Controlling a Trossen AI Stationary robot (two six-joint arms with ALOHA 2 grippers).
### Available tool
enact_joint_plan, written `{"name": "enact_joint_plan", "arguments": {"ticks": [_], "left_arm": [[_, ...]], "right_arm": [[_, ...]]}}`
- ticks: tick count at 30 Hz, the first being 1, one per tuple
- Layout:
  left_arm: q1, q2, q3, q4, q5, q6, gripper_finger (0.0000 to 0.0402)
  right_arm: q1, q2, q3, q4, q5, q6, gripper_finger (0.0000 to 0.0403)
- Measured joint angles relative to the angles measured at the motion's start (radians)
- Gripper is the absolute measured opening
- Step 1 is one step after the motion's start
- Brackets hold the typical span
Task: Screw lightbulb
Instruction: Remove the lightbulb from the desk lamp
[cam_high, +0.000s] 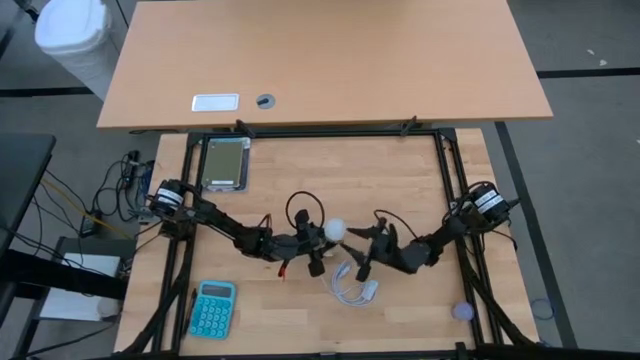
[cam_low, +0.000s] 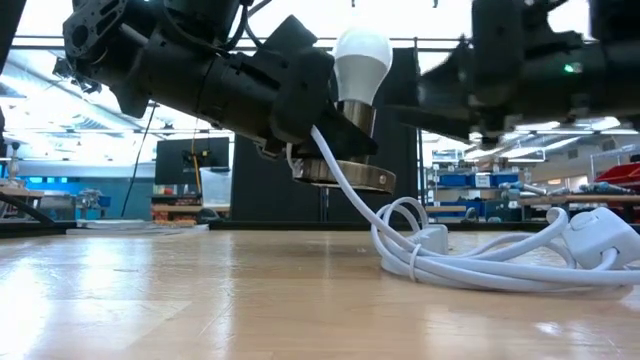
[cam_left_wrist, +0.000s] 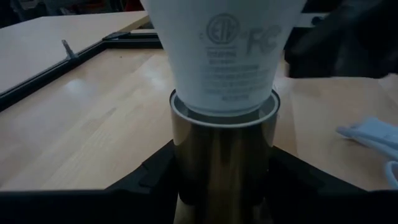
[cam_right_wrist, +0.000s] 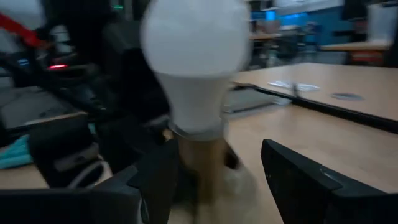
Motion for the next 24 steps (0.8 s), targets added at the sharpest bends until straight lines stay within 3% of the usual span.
{"name": "enact_joint_plan", "arguments": {"ticks": [3, 15, 19, 24], "left_arm": [[0.000, 0.000, 0.000, -0.003, 0.000, -0.001, 0.0188], [0.000, 0.000, 0.000, -0.003, 0.000, -0.005, 0.0188], [0.001, 0.000, -0.001, -0.010, -0.002, -0.005, 0.0188], [0.000, 0.001, -0.002, -0.003, -0.001, -0.005, 0.0188]], "right_arm": [[-0.029, 0.000, 0.045, -0.042, -0.081, -0.021, 0.0231], [-0.095, 0.000, 0.112, -0.103, -0.141, -0.098, 0.0231], [-0.090, -0.001, 0.086, -0.114, -0.086, -0.077, 0.0231], [-0.027, 0.000, 0.009, -0.104, 0.117, -0.040, 0.0231]]}}
